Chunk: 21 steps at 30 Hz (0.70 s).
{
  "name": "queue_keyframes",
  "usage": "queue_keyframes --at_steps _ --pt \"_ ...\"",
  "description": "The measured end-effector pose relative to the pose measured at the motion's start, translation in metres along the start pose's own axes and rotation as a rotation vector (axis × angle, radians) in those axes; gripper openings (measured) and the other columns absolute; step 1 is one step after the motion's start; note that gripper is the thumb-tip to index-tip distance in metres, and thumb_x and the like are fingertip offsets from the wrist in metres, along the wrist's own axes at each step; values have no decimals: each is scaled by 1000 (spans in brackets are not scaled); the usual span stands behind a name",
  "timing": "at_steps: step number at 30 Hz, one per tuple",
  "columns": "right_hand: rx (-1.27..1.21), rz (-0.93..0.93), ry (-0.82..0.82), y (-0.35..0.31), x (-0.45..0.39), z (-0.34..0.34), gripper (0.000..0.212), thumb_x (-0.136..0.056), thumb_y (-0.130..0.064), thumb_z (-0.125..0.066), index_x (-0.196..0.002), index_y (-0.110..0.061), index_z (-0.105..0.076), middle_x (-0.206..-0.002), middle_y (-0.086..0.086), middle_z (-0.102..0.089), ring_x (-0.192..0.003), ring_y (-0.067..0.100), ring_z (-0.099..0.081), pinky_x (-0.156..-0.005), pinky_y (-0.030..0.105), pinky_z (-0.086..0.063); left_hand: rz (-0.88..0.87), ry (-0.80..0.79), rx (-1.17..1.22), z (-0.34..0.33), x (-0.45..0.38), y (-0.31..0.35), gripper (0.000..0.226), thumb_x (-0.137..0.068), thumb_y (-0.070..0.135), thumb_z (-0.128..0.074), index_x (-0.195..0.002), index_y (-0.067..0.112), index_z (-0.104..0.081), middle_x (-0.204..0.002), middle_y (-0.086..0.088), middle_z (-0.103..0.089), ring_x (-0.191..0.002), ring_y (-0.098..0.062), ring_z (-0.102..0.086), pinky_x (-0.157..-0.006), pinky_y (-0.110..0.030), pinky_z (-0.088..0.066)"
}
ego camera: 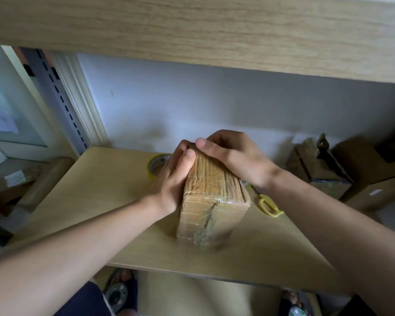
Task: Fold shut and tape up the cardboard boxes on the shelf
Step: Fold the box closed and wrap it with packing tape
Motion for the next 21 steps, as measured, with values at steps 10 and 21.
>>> queue_keyframes --at_steps 10,21 --pt "-691 -153 200 32 16 -6 22 -92 -23 -76 -80 -5 -74 -79 18 -62 -76 31 -55 -75 46 -40 -10 -22 60 -4 1 0 27 -93 49 -43 -77 28 -38 -73 2 -37 -72 -21 -35 -70 -55 -30" --pt "-578 227 177 1 29 -7 32 -99 -14 -66 -73 4 -63 -73 13 -56 -69 19 -50 -65 27 -44 -2 19 195 11 -4 11 48 -94 55 -39 -102 13 -62 -102 -15 -60 -98 -27 -56 -93 -46 -44"
Point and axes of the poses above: each hand's wrist, its own x-axis away from the middle knuckle, its own z-axis out of the back of the hand, y = z × x, the point moved 6 cm from there along -x, towards the middle knuckle
